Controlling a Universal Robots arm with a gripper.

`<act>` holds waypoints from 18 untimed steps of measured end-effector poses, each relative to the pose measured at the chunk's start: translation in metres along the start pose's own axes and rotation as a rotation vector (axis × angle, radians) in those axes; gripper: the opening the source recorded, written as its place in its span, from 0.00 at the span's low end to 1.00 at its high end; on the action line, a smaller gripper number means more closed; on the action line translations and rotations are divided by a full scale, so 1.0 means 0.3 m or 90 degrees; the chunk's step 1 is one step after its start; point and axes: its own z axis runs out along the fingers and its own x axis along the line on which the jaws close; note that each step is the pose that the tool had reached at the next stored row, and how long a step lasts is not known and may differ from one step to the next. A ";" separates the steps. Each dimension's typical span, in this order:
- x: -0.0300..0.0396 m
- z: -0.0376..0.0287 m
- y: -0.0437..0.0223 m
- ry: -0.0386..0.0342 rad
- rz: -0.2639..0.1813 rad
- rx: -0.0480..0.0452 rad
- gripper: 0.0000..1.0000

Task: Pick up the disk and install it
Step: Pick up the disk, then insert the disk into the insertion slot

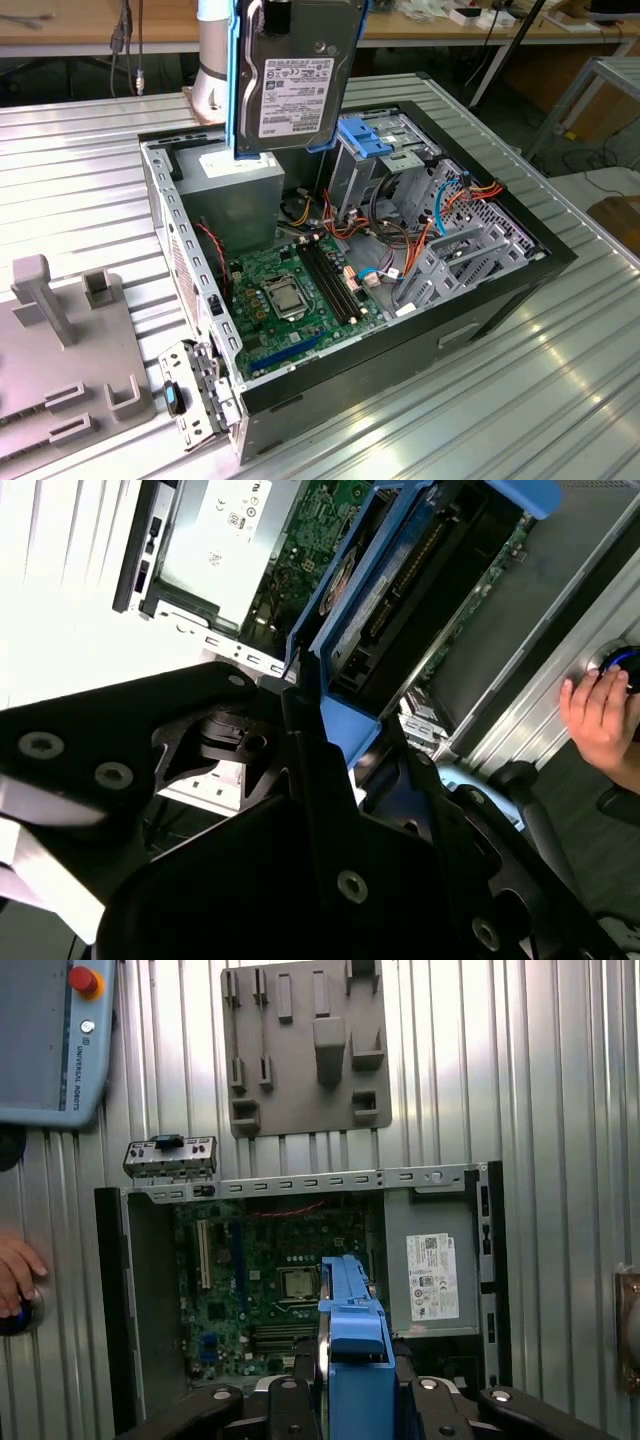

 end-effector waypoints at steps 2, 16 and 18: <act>0.001 0.001 -0.008 0.0002 0.000 -0.0001 0.37; 0.002 0.001 -0.012 0.0000 0.000 -0.0001 0.37; 0.002 0.002 -0.015 -0.0001 0.000 -0.0001 0.37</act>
